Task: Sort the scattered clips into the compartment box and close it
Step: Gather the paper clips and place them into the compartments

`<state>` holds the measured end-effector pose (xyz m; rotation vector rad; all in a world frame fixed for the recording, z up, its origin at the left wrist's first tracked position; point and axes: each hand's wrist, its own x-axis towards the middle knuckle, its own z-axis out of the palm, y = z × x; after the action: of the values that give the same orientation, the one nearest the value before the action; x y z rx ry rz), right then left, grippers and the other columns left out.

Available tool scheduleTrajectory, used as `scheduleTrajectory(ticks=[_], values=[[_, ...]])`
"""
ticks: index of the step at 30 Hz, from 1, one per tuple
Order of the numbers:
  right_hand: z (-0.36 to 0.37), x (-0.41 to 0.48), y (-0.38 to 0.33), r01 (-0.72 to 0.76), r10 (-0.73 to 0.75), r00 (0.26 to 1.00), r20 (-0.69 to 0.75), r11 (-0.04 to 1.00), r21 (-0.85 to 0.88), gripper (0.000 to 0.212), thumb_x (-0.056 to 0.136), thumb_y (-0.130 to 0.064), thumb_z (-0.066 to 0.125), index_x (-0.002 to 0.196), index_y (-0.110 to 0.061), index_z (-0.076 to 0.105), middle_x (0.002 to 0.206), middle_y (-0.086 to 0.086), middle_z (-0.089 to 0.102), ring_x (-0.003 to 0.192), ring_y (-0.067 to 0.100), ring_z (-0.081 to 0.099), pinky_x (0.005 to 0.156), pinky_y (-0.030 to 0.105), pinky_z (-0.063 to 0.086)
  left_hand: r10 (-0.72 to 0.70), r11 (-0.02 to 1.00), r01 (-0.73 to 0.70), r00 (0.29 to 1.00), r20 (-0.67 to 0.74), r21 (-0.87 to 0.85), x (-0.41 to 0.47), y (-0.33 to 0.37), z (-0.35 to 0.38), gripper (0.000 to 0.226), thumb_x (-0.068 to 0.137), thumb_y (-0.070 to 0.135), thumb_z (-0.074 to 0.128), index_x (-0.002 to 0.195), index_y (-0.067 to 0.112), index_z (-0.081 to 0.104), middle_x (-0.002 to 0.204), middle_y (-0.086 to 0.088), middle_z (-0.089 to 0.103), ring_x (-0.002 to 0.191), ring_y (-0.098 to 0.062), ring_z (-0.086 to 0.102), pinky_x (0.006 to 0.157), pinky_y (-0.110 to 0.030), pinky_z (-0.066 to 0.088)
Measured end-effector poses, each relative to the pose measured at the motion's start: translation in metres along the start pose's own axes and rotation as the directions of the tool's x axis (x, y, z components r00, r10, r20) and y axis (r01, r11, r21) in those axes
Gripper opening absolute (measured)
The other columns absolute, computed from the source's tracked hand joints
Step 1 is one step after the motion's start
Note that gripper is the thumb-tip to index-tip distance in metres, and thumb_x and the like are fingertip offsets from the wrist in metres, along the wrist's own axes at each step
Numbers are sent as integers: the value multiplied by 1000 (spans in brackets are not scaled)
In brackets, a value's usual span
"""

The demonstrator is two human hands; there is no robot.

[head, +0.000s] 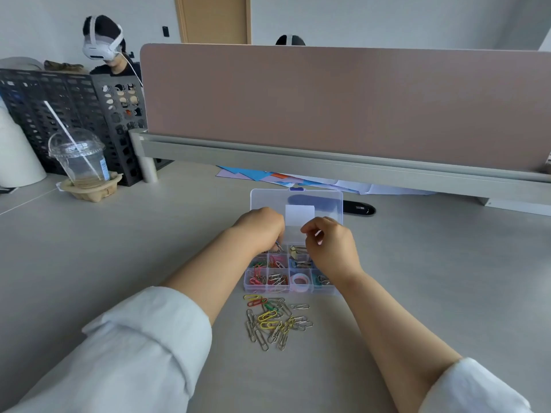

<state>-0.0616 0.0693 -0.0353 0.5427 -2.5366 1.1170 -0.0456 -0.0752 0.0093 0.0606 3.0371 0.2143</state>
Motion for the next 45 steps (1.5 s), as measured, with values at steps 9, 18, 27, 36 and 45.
scheduleTrajectory(ticks=[9,18,27,36,45], values=[[-1,-1,-3,33,-33,999,7,999,-4,22,81,2,51,91,-7,69,95,10,69,72,18,54,72,38,55,45,999,-45,999,-30,-29,-2,-1,-8,15,76,5,70,89,10,65,98,-10,67,91,-27,62,74,-32,48],[-9,-3,-13,89,-84,993,83,994,-56,23,85,0,51,97,-9,68,100,8,69,74,14,53,72,31,51,105,975,-108,994,-27,-196,-32,-18,11,30,93,8,46,117,17,62,125,-4,63,112,-20,58,95,-31,46],[-45,-32,-38,267,-178,848,498,957,-112,9,78,-11,62,72,-11,69,61,1,59,49,6,51,59,21,40,40,993,-74,939,-341,-88,-97,-37,28,14,86,27,57,97,19,60,105,3,53,104,-16,53,82,-33,46],[-54,-63,-50,323,87,670,737,860,-395,65,74,-32,74,130,-10,49,127,7,56,116,26,53,95,33,43,29,983,-42,997,-71,-179,-131,-17,37,62,70,53,70,121,22,52,117,7,52,95,-10,55,81,-24,44],[-32,-69,-52,307,-75,656,751,936,-174,55,72,-34,75,123,-23,57,112,4,60,98,20,57,86,28,46,85,918,-89,996,-27,-386,-125,-11,48,59,66,29,81,117,13,56,108,1,51,80,-11,54,79,-25,49]])
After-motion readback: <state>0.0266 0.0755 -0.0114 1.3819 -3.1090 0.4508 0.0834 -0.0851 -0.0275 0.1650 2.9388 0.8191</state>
